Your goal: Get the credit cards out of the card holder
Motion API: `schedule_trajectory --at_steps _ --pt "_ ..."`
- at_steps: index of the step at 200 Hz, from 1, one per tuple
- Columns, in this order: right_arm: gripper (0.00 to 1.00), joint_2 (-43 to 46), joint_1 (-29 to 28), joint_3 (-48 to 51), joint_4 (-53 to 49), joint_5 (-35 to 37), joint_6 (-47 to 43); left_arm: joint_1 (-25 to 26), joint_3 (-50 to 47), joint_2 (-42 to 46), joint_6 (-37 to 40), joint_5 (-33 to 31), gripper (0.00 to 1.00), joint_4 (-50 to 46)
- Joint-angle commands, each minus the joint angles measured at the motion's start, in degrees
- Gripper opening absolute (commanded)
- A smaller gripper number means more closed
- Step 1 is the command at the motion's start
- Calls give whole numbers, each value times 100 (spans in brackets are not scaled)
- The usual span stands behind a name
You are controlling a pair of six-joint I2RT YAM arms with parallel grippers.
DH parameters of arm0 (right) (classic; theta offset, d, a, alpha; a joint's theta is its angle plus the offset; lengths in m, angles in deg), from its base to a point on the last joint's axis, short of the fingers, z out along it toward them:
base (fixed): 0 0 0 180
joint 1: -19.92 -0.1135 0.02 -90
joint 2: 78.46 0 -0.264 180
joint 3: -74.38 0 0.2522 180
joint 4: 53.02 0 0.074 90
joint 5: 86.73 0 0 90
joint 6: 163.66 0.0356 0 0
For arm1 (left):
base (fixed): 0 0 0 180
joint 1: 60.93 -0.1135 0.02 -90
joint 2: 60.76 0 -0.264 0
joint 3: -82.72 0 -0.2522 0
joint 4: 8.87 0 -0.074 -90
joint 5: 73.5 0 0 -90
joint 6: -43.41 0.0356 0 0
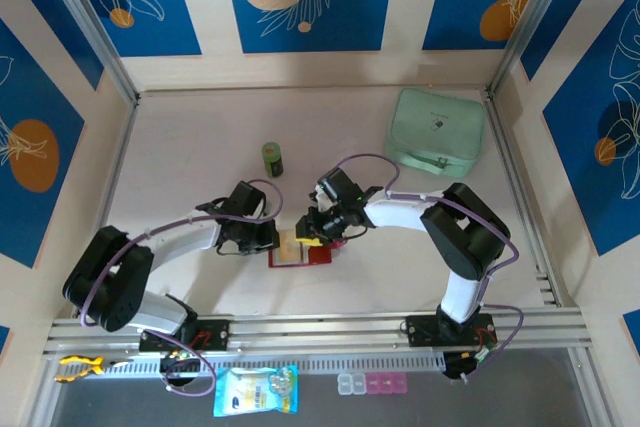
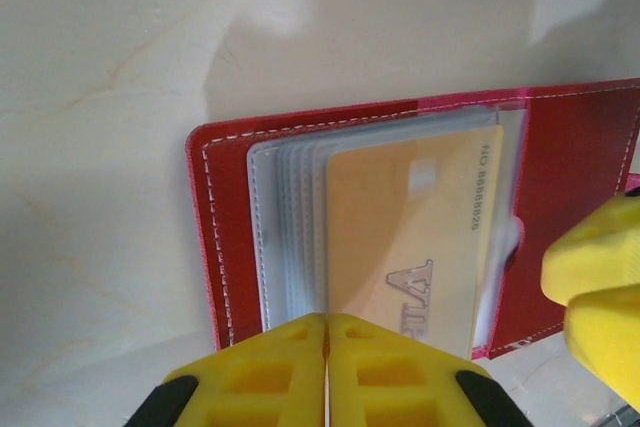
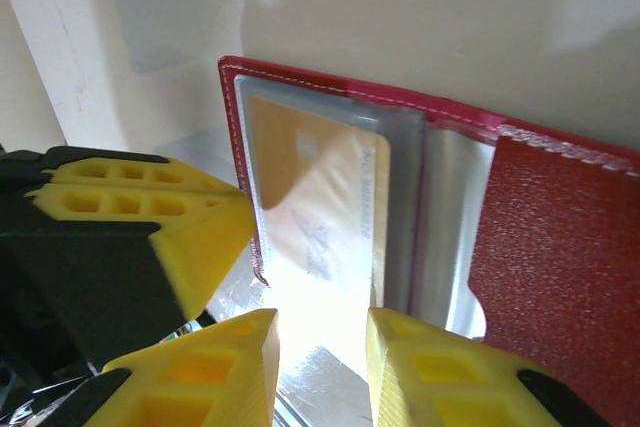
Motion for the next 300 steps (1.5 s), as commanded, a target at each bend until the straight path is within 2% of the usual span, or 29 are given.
schedule_trajectory --at_steps 1,156,198,243,300 --pt "29 -50 -62 -144 -206 -94 -108 29 -38 -96 37 93 9 51" --pt "28 -406 -145 -336 -305 -111 -118 29 -56 -179 43 145 9 86" --pt "22 -462 -152 -395 -299 -146 -145 28 -52 -186 41 152 9 95" --pt "22 -533 -156 -451 -353 -147 -170 29 -38 -201 36 164 9 95" --pt "26 -398 -226 -634 -1047 421 -394 27 -47 -217 63 124 9 36"
